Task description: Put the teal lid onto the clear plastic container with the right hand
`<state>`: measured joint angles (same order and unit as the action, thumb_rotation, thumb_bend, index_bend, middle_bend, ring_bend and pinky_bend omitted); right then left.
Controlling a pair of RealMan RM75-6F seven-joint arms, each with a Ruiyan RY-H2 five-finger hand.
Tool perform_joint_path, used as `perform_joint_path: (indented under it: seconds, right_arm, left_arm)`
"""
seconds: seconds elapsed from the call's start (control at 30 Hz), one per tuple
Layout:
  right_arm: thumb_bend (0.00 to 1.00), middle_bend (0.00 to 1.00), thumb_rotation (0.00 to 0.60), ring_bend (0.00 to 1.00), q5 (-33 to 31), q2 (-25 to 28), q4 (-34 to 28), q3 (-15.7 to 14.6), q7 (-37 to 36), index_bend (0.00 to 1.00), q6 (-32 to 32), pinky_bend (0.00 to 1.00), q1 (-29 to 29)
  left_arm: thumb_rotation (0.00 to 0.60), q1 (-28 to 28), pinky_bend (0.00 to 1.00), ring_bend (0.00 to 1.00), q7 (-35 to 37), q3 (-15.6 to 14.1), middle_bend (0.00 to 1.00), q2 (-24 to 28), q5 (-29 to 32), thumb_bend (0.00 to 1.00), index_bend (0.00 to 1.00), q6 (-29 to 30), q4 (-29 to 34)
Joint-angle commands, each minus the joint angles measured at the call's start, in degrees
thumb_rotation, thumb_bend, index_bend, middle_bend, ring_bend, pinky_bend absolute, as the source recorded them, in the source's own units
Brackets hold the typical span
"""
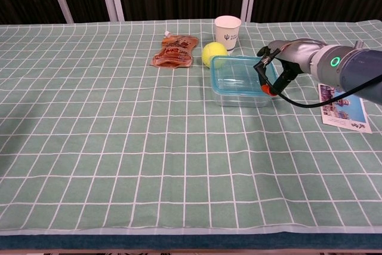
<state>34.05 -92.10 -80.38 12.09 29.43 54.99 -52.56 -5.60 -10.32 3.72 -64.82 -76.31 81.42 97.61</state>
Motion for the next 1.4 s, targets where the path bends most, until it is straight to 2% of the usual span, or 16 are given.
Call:
perform_joint_path:
  seconds: [0.03, 0.5, 1.1, 1.4]
  right_arm:
    - [0.53, 0.06, 0.600, 0.00, 0.9, -0.6, 0.7, 0.0, -0.8, 0.61, -0.1, 0.00, 0.4]
    - [0.53, 0.06, 0.600, 0.00, 2.7, -2.5, 2.9, 0.6, -2.4, 0.61, -1.3, 0.00, 1.1]
    - [0.53, 0.06, 0.600, 0.00, 2.1, 3.2, -3.5, 5.3, -1.4, 0.61, 1.2, 0.00, 0.4]
    - [0.53, 0.06, 0.600, 0.00, -1.6, 3.0, 1.5, 7.7, -0.4, 0.61, -2.0, 0.00, -2.7]
  left_arm:
    - [0.600, 0.0, 0.00, 0.00, -0.1, 0.0, 0.00, 0.0, 0.0, 0.64, 0.11, 0.0, 0.0]
    - [0.600, 0.0, 0.00, 0.00, 0.2, 0.0, 0.00, 0.1, -0.2, 0.64, 0.11, 0.1, 0.1]
    - [0.600, 0.0, 0.00, 0.00, 0.4, 0.1, 0.00, 0.2, 0.1, 0.64, 0.11, 0.1, 0.3]
    - [0.600, 0.1, 0.00, 0.00, 0.3, -0.1, 0.00, 0.1, -0.1, 0.64, 0.11, 0.2, 0.3]
